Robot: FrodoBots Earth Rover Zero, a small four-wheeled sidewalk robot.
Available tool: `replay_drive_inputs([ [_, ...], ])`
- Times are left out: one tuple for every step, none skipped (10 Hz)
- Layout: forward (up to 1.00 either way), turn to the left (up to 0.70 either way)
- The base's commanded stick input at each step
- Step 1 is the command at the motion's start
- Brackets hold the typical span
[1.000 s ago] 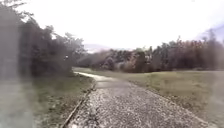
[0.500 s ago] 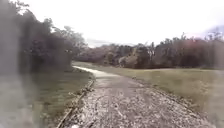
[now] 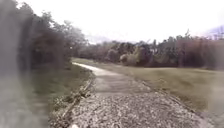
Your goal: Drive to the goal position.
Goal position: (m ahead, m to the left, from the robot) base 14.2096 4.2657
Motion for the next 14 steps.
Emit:
replay_drive_inputs([
  [1.0,0.0],
  [1.0,0.0],
  [1.0,0.0],
  [1.0,0.0],
  [1.0,0.0],
  [1.0,0.0],
  [1.0,0.0],
  [1.0,0.0],
  [1.0,0.0],
  [1.0,0.0],
  [1.0,0.0],
  [1.0,0.0],
  [1.0,0.0],
  [1.0,0.0],
])
